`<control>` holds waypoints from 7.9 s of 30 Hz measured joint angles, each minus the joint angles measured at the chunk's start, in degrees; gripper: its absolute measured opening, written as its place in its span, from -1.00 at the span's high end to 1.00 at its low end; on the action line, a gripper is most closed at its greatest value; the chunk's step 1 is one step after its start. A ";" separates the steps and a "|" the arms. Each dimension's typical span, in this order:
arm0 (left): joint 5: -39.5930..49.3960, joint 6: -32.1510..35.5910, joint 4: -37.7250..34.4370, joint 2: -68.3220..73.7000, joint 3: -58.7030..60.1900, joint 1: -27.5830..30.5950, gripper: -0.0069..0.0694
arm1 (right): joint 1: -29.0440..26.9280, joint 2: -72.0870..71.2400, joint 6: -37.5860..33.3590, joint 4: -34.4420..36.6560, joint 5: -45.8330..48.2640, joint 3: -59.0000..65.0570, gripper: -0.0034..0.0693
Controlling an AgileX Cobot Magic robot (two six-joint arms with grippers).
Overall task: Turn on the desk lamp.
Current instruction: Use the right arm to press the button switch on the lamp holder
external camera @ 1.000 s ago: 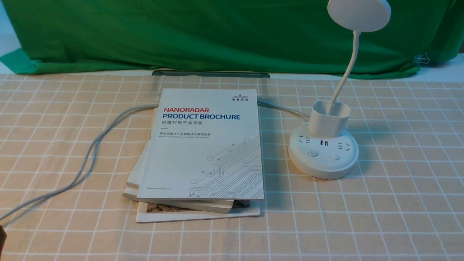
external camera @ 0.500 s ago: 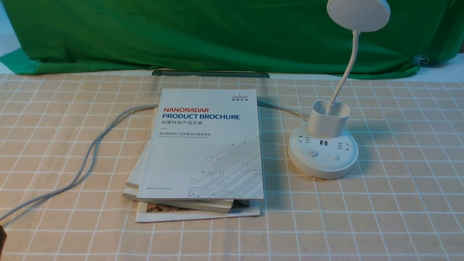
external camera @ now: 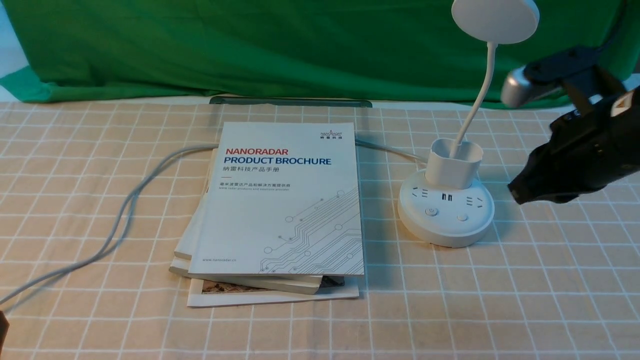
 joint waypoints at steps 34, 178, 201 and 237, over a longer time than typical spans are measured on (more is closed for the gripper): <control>0.00 0.00 0.00 0.00 0.00 0.00 0.76 | 0.00 19.21 0.20 -0.52 -20.43 0.07 0.83; 0.00 0.00 0.00 0.00 0.00 0.00 0.76 | 2.80 17.99 6.24 -5.47 -40.48 10.12 0.83; 0.00 0.00 0.00 0.00 0.00 0.00 0.76 | 3.09 14.63 6.24 -5.53 -36.44 10.18 0.82; 0.00 0.00 0.00 0.00 0.00 0.00 0.76 | 3.35 16.81 7.28 -5.59 -38.27 10.18 0.83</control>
